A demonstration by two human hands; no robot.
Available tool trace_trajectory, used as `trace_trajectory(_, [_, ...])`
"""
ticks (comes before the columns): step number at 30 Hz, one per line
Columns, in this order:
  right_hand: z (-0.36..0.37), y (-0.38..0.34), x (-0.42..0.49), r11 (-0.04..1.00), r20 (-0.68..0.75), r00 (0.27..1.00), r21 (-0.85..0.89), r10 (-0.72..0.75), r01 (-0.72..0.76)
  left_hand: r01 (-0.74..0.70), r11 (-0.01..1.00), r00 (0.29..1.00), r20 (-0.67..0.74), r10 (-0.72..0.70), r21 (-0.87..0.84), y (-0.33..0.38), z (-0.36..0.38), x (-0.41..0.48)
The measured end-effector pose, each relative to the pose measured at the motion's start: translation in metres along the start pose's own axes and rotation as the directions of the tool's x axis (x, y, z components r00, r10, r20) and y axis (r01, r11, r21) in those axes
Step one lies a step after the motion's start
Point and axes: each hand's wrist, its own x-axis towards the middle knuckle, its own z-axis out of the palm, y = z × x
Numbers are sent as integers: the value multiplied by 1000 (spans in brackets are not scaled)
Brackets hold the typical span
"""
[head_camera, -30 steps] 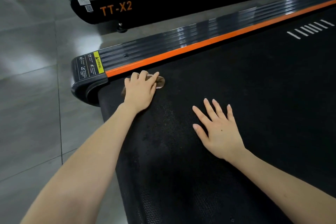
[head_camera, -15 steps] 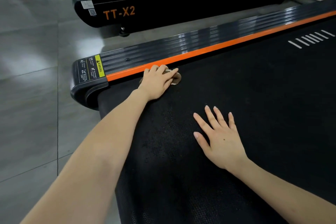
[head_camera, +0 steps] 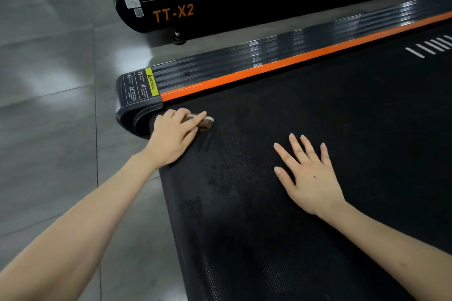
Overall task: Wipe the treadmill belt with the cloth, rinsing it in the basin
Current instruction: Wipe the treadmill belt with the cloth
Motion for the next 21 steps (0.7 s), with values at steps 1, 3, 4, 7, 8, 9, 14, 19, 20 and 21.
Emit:
trace_trajectory(1, [0, -1, -1, 1000, 3, 1000, -3, 2, -2, -19, 1000, 1000, -19, 19, -13, 11, -6, -14])
trace_trajectory(3, [-2, -2, -1, 1000, -5, 1000, -6, 6, -6, -59, 998, 997, -44, 58, -31, 39, -15, -43])
trace_trajectory(4, [-2, -3, -1, 1000, -5, 1000, -6, 7, -7, -89, 995, 995, -42, 87, -47, 58, -21, -58])
trace_trajectory(7, [-3, -3, -1, 1000, 10, 1000, -20, 11, -10, -252, 960, 967, 17, 256, -120, 115, -40, -106])
trace_trajectory(8, [-4, -3, 0, 1000, 12, 1000, -27, 10, -9, -303, 941, 949, 41, 312, -147, 129, -45, -119])
trace_trajectory(9, [-4, -3, -1, 999, 14, 1000, -32, 7, -7, -338, 925, 934, 54, 352, -175, 138, -49, -127])
trace_trajectory(14, [-3, -2, 1, 998, 26, 1000, -59, 7, -5, -311, 946, 949, 28, 315, -93, 106, -34, -96])
trace_trajectory(19, [-3, -1, 1, 999, 13, 1000, -40, 6, -6, 131, 989, 991, -26, -129, 71, 47, -15, -19])
trace_trajectory(20, [-3, -1, 0, 1000, 10, 1000, -27, 5, -4, 137, 988, 990, -53, -133, 67, 50, -14, -18])
trace_trajectory(21, [-4, -1, 0, 1000, 8, 1000, -18, 4, -4, 108, 993, 992, -75, -104, 53, 61, -16, -26])
